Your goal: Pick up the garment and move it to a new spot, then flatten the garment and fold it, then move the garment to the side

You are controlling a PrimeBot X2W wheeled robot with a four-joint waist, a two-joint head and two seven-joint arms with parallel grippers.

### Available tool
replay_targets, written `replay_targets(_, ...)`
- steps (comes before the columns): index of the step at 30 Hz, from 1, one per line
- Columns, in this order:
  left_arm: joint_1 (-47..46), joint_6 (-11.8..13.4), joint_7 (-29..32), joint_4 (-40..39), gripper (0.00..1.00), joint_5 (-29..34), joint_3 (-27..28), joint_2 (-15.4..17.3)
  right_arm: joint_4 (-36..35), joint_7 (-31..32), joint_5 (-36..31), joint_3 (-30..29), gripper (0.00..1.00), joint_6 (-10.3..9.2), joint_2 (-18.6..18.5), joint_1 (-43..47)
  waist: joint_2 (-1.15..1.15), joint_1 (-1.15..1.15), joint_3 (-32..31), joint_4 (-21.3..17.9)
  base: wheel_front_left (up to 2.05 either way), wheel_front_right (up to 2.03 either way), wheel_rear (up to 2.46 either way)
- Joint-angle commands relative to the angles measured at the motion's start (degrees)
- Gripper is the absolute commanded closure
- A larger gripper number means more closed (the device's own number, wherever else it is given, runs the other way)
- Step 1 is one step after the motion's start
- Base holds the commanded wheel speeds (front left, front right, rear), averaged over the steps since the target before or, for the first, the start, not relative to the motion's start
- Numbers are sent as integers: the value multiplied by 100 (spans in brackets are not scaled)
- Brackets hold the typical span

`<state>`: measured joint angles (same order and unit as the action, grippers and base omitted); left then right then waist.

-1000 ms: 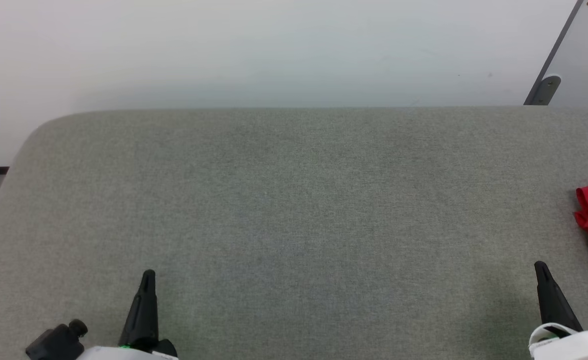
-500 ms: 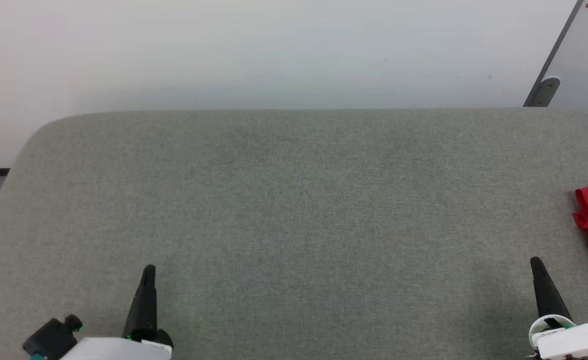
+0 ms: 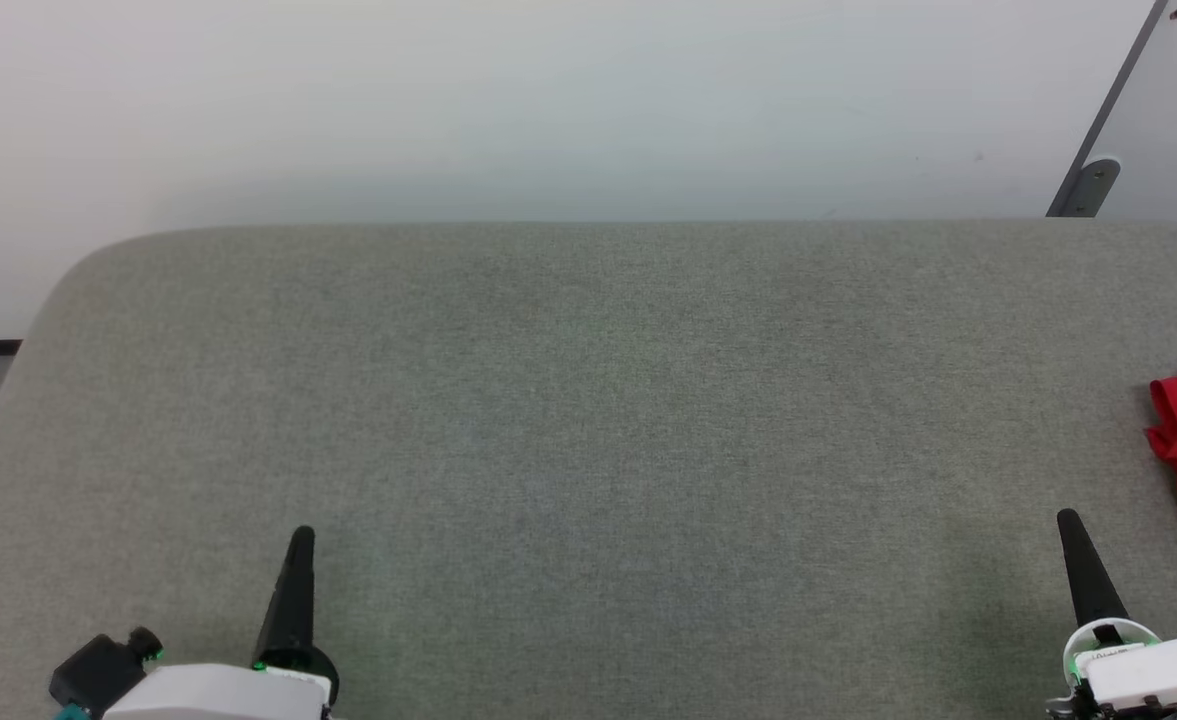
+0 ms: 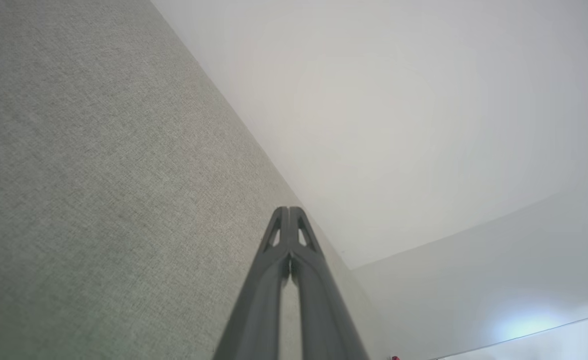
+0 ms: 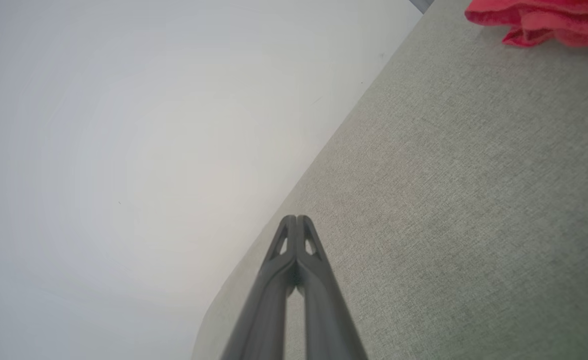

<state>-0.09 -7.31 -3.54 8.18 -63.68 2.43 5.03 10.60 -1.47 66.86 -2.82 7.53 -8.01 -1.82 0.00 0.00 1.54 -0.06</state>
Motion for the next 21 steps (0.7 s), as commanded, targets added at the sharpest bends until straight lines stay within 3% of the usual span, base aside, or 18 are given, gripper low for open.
replay_targets(1,-125,-18,17,-23,100,-125,25,19,-36,20,109,-32,100,-3,13,-117,0,0,-2,0,0,0,0)
replay_targets(21,-314,-22,321,201,100,-1219,85,-9,105,296,1039,-147,100,-5,186,-251,0,0,-43,2,0,0,0)
